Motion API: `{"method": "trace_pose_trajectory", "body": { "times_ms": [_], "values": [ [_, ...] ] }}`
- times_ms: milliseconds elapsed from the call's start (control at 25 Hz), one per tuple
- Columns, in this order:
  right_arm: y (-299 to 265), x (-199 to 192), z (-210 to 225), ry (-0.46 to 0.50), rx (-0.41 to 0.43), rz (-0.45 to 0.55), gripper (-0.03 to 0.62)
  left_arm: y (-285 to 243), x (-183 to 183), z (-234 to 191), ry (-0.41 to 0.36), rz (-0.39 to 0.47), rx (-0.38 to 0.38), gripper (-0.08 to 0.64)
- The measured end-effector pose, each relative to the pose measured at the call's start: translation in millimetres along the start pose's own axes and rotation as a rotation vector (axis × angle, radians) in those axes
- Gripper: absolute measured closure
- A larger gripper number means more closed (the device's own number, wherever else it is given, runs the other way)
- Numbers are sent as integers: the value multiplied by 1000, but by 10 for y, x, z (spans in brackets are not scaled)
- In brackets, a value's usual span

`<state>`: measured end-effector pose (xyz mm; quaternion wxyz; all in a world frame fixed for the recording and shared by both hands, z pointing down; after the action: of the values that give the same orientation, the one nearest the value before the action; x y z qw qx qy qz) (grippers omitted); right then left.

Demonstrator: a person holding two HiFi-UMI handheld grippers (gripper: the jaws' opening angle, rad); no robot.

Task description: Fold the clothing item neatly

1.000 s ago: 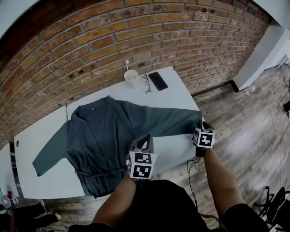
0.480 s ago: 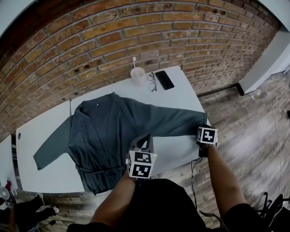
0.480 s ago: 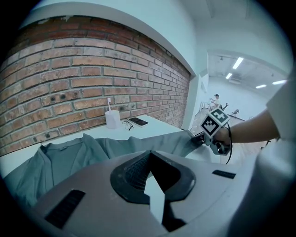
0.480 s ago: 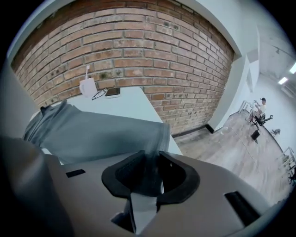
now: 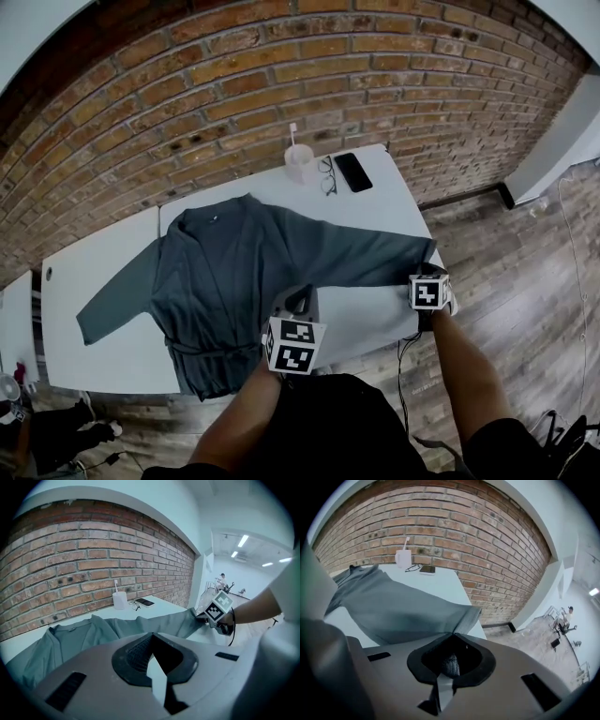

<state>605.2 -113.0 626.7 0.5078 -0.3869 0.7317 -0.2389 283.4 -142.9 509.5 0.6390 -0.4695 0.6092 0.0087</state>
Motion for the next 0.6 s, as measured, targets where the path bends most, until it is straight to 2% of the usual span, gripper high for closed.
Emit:
{"method": "trace_pose_trajectory", "body": {
  "times_ms": [120,240,480,600],
  "values": [
    [69,96,26,20,17,21,571,62,-17,-53,5,-4,15,572],
    [246,360,33,-39,12,135,571,104,-40,-111,12,-3,32,572],
    [706,875,-348,-38,96,321,572,235,-130,-351,143,10,72,572],
    [871,1180,-570,-38,138,405,572,354,-159,-531,154,15,113,572]
  ]
}}
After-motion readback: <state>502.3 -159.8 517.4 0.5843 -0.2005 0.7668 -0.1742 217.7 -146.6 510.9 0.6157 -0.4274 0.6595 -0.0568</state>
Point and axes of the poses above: the fingertips, and each gripper's own axes: y backward along the fingers, z to its right, x out of its top, the point moved 1 cm from there along y, backward along the fingers, and after that the axes turned 11 degrees about y, right-handed, at the moved point
